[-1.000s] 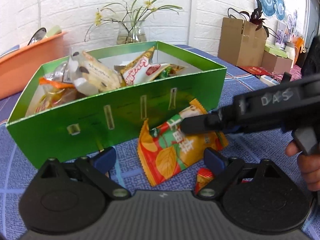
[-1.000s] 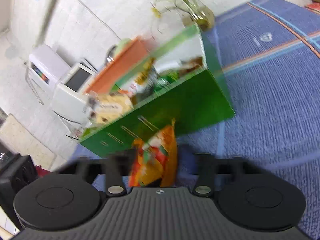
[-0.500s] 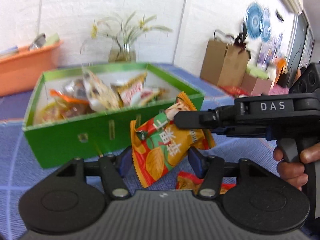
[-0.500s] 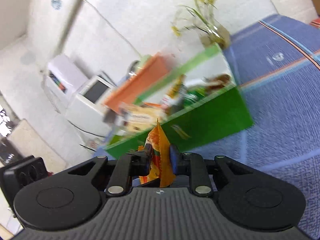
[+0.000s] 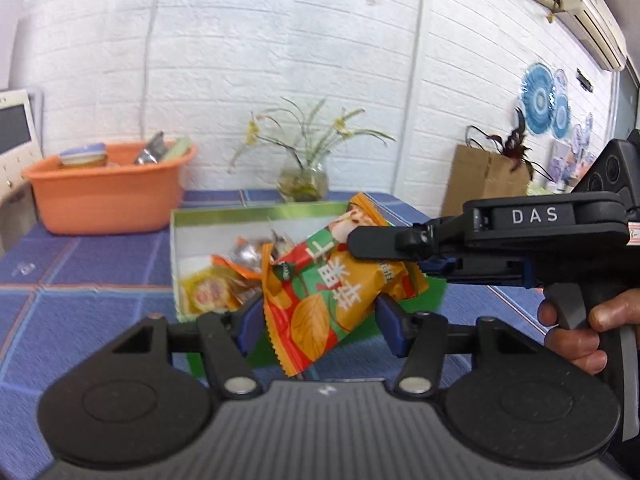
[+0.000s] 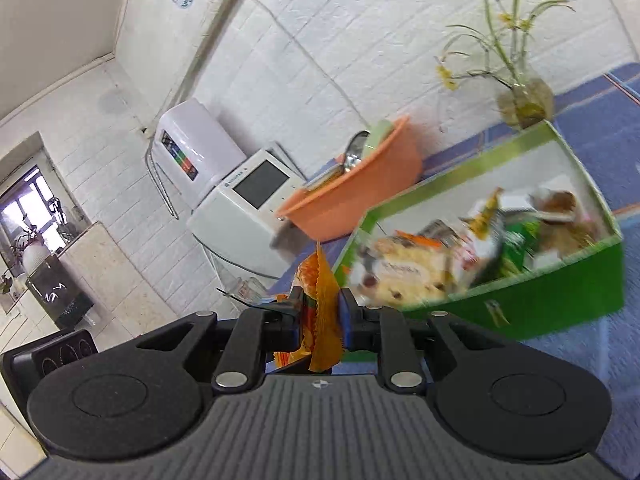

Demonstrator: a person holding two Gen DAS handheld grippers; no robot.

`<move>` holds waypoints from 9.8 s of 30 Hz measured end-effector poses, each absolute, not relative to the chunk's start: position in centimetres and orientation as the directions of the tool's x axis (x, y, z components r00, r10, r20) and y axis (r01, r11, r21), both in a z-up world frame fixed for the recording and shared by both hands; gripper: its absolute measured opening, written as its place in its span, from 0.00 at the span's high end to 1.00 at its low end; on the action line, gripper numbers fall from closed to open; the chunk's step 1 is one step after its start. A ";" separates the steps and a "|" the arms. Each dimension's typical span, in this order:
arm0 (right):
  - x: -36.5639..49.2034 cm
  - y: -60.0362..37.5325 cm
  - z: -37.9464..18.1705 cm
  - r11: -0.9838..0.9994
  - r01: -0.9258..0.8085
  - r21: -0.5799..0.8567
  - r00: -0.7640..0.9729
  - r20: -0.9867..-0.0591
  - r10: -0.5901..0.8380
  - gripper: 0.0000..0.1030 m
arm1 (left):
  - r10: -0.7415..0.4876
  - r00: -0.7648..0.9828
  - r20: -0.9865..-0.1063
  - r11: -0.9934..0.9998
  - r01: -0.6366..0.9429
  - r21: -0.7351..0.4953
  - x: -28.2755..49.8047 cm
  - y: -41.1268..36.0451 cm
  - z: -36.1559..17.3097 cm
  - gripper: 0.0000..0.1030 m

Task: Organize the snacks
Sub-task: 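Carry both orange bags over the green box and open both grippers, then move both grippers from the box toward the red snack bags on the table, then grasp the large red snack bag with the left gripper while the right grasps the small red cracker bag, then carry both red bags over the green box and open both grippers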

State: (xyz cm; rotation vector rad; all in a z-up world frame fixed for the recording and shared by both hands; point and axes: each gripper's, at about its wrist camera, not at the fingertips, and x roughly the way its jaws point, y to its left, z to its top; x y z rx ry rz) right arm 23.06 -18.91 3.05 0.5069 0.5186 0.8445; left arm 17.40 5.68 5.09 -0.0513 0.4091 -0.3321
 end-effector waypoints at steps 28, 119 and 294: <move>28.3 -18.7 2.5 0.774 -0.432 0.462 0.790 -0.221 0.572 0.70 | -0.296 0.859 -0.417 0.949 0.313 -0.027 27.9 1.9 5.1 0.38; 5.3 -23.5 -1.9 0.957 -0.179 0.227 0.842 -0.468 0.268 0.00 | -0.209 0.801 -0.561 0.976 0.207 -0.069 4.7 -0.8 -3.0 0.00; 28.4 -21.2 2.6 0.876 -0.308 0.372 0.880 -0.238 0.411 0.00 | 0.016 0.945 -0.326 0.998 -0.033 -0.045 27.2 4.1 6.6 0.00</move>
